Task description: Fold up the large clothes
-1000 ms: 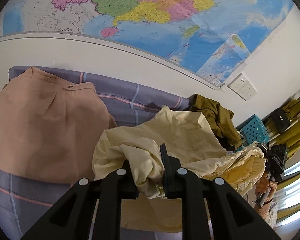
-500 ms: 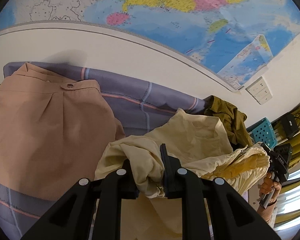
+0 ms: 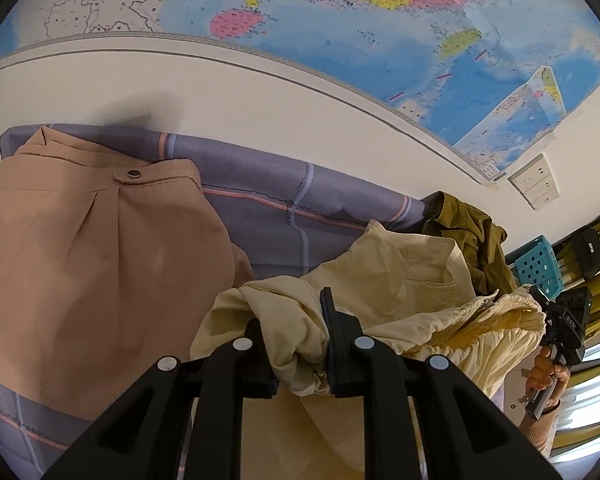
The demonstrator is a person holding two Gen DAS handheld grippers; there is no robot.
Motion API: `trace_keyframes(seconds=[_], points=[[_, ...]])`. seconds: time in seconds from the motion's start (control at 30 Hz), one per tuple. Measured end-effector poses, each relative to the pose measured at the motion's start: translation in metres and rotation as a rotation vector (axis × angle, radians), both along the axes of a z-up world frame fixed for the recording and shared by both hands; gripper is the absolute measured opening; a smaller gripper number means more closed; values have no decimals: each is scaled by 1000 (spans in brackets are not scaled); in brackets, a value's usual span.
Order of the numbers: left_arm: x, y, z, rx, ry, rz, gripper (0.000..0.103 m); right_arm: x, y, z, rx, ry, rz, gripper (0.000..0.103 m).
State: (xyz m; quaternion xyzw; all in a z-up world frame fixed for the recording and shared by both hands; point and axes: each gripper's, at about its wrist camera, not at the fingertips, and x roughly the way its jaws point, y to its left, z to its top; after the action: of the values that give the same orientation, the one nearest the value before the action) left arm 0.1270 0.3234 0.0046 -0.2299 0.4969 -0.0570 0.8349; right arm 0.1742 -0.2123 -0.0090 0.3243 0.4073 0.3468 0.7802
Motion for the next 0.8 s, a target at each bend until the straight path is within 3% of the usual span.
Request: trace_keyframes(seconds=[0.8], points=[[23, 1, -17, 4, 38, 2, 16, 18, 6, -10, -17, 50, -25, 22]])
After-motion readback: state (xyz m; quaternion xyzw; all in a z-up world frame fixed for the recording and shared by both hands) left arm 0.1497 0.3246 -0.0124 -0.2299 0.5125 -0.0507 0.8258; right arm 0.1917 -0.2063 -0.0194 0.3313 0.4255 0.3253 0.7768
